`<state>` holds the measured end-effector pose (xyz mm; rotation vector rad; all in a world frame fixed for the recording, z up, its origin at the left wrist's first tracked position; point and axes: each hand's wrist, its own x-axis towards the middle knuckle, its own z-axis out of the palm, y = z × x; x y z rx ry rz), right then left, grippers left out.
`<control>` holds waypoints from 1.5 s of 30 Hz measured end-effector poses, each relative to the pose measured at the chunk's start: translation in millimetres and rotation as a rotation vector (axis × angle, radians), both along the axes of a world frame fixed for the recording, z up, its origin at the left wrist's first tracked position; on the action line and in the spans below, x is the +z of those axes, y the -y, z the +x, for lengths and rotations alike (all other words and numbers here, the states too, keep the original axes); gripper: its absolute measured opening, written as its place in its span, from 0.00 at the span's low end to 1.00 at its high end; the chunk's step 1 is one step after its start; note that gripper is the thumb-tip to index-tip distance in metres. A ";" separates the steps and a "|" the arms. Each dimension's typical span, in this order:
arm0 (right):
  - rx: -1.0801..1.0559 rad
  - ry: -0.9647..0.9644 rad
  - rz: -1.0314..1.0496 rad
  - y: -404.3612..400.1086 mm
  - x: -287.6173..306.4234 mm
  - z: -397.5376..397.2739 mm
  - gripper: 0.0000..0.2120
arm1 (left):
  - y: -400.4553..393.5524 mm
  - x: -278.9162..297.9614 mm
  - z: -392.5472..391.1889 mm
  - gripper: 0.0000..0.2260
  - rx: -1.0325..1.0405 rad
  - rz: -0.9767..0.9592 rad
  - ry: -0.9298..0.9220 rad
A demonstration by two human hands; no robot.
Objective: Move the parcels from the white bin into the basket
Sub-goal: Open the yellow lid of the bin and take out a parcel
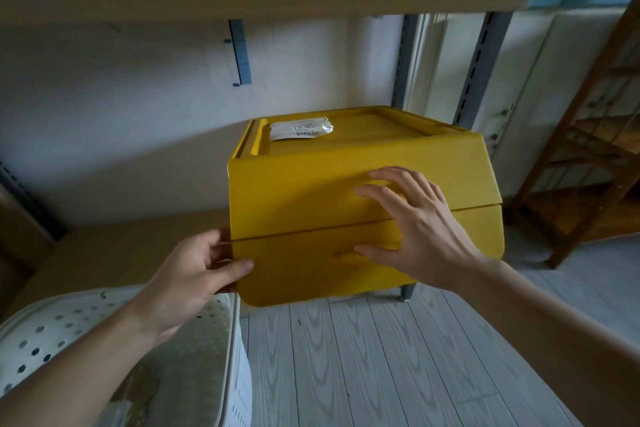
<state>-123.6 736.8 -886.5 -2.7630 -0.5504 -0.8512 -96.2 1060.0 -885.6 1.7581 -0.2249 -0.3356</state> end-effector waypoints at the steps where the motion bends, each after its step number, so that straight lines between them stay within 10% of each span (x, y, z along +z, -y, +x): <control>1: -0.029 -0.019 0.027 5.4 -1.1 -1.7 0.34 | -2.4 -0.5 1.1 0.19 -0.022 -0.015 0.007; 8: -0.101 0.015 0.006 34.8 -5.9 -14.0 0.33 | -10.4 -1.3 4.7 0.43 -0.055 -0.061 0.138; 21: -0.085 0.322 -0.006 27.6 11.9 -1.2 0.26 | 7.9 17.8 -0.7 0.12 0.138 -0.069 0.518; 45: -0.107 0.425 -0.001 28.3 59.8 45.6 0.16 | 36.5 34.3 49.5 0.15 0.346 -0.013 0.743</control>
